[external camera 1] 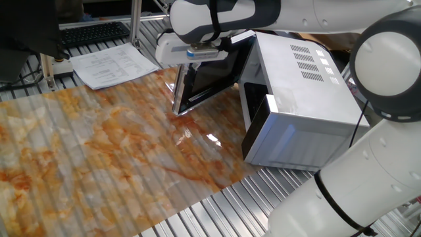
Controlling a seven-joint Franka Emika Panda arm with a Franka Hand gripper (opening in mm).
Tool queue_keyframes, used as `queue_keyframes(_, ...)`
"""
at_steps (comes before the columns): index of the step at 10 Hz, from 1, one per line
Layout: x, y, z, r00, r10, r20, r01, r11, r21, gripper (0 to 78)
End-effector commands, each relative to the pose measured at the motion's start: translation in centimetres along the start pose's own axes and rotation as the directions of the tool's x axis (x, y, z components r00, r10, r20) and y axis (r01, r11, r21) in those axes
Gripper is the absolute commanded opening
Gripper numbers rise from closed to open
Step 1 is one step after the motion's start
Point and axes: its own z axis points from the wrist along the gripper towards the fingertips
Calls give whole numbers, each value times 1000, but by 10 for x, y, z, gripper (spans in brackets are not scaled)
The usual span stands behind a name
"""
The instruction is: Close the microwave door
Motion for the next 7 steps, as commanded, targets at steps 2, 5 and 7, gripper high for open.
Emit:
queue_keyframes(2,-7,4,-4,997,73,-11,-73,997,10,0)
queue_keyframes(5,-14,8,-7,997,73,-9,-73,997,11,0)
queue_keyframes(7,-24,15,-12,996,87,-8,-86,996,9,0)
